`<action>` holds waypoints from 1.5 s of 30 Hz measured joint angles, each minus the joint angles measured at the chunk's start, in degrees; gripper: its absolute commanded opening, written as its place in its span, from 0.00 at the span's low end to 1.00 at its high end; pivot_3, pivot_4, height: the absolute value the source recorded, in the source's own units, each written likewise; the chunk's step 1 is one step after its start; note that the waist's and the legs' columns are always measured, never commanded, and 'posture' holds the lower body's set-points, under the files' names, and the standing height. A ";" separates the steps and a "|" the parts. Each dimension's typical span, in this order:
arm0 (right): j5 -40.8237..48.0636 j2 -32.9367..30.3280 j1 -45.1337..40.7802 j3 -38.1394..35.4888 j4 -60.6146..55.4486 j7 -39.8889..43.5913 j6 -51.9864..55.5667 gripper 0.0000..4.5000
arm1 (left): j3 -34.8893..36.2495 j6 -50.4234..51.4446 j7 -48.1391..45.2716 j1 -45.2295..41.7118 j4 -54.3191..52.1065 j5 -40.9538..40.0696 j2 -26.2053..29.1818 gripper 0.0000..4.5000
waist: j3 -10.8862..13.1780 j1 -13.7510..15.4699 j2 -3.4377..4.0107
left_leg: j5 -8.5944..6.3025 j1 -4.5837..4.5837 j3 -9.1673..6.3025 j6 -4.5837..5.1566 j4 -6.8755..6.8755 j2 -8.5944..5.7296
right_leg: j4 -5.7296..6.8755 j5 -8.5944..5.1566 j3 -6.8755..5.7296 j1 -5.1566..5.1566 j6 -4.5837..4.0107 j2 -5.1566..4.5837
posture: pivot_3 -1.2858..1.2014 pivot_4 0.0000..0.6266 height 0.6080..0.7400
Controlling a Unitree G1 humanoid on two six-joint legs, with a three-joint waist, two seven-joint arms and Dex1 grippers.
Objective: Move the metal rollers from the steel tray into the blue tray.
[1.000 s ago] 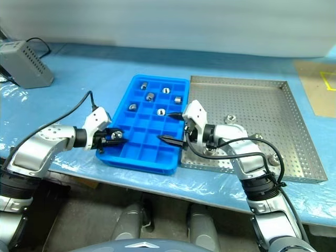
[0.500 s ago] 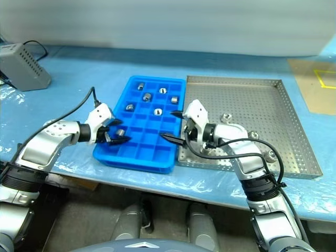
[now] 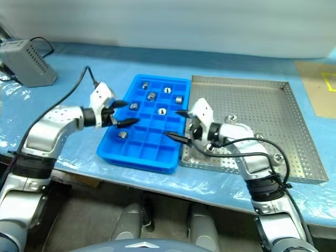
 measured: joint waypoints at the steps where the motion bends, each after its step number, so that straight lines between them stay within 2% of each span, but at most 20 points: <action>1: 0.49 -1.78 0.78 -1.65 -0.31 0.29 0.38 1.00 | -0.33 -0.65 -0.45 -1.56 0.69 0.16 -0.77 1.00 | 0.00 0.25 0.00 | -0.03 0.01 0.00 0.06 0.01 0.00 | -0.11 0.00 0.00 0.09 0.00 0.00 | 0.43 0.24 1.00; 3: 1.29 -4.66 2.07 -5.02 -0.56 0.48 1.11 1.00 | -1.57 -1.90 -1.52 -4.24 2.69 0.50 -2.54 1.00 | -0.01 0.28 -0.01 | -0.08 0.01 0.02 0.12 0.00 -0.02 | -0.26 0.00 0.00 0.16 0.01 0.00 | 0.43 0.24 1.00; 4: 1.84 -5.84 2.92 -6.37 -0.87 0.51 1.57 1.00 | -2.34 -2.66 -2.22 -5.43 3.94 0.69 -3.86 1.00 | -0.01 0.34 -0.02 | -0.09 0.01 0.02 0.15 -0.01 -0.02 | -0.31 0.00 0.00 0.17 0.01 0.00 | 0.40 0.24 1.00; 8: 4.46 -10.65 7.34 -12.23 -4.10 1.16 4.41 1.00 | -8.25 -7.31 -7.49 -10.66 10.91 2.50 -10.23 1.00 | -0.01 -0.04 -0.01 | -0.17 -0.06 0.04 0.29 -0.02 -0.03 | -0.47 0.01 0.00 0.16 0.01 0.00 | 0.36 0.24 1.00; 12: 5.20 -14.23 12.24 -18.67 -7.47 -0.46 6.17 1.00 | -13.34 -16.22 -10.39 -15.80 23.47 7.15 -18.29 1.00 | -0.02 -1.04 -0.02 | -0.19 -0.11 0.04 0.37 0.03 -0.06 | -0.51 0.00 0.00 0.16 0.03 0.01 | 0.33 0.24 1.00; 16: 6.58 -14.44 17.67 -23.50 -13.09 -3.72 8.35 1.00 | -14.58 -21.60 -12.85 -22.35 36.79 9.38 -26.45 1.00 | -0.02 -2.45 -0.03 | -0.15 -0.21 0.03 0.59 0.12 -0.08 | -0.53 0.00 -0.02 0.10 0.08 0.02 | 0.29 0.24 1.00; 19: 7.52 -13.59 22.18 -26.39 -17.41 -6.53 9.75 1.00 | -14.88 -25.73 -14.48 -26.72 44.37 10.91 -30.42 1.00 | -0.06 -3.66 -0.01 | -0.24 -0.26 0.02 0.71 0.22 -0.11 | -0.58 -0.05 -0.03 0.11 0.23 0.02 | 0.27 0.24 1.00; 21: 8.17 -12.62 24.93 -28.32 -19.62 -8.22 10.46 1.00 | -15.06 -28.00 -15.77 -27.98 48.66 12.24 -31.83 1.00 | -0.09 -4.70 0.04 | -0.29 -0.29 0.02 0.79 0.25 -0.13 | -0.63 -0.26 -0.04 0.11 0.62 0.02 | 0.26 0.24 1.00; 28: 8.81 -11.63 31.63 -32.02 -24.87 -12.49 11.49 1.00 | -17.01 -33.39 -22.33 -28.12 56.96 17.45 -34.44 1.00 | -0.12 -7.74 0.09 | -0.47 -0.62 -0.05 1.07 0.64 -0.18 | -0.69 -0.26 -0.10 0.07 0.79 -0.01 | 0.23 0.24 1.00; 33: 8.83 -11.35 34.25 -33.54 -25.95 -13.97 11.51 1.00 | -17.13 -35.32 -23.16 -28.11 58.98 19.71 -36.15 1.00 | -0.12 -9.45 0.09 | -0.72 -0.75 -0.06 1.16 0.88 -0.28 | -0.91 -0.13 -0.11 0.19 1.05 -0.13 | 0.22 0.24 1.00; 37: 8.82 -10.96 36.28 -33.69 -26.65 -14.74 11.49 1.00 | -17.22 -36.46 -23.22 -27.84 59.84 21.20 -37.04 1.00 | -0.19 -11.03 0.21 | -0.89 -0.74 -0.12 1.43 0.89 -0.33 | -1.58 0.02 -0.19 0.58 1.29 -0.17 | 0.22 0.24 1.00; 45: 8.50 -10.94 38.01 -33.70 -27.02 -15.39 10.70 1.00 | -17.67 -37.04 -20.76 -26.49 62.02 24.63 -37.52 1.00 | -0.20 -14.67 0.21 | -1.15 -0.84 -0.12 2.15 0.93 -1.06 | -1.75 0.03 -0.29 0.69 1.38 -0.90 | 0.22 0.24 1.00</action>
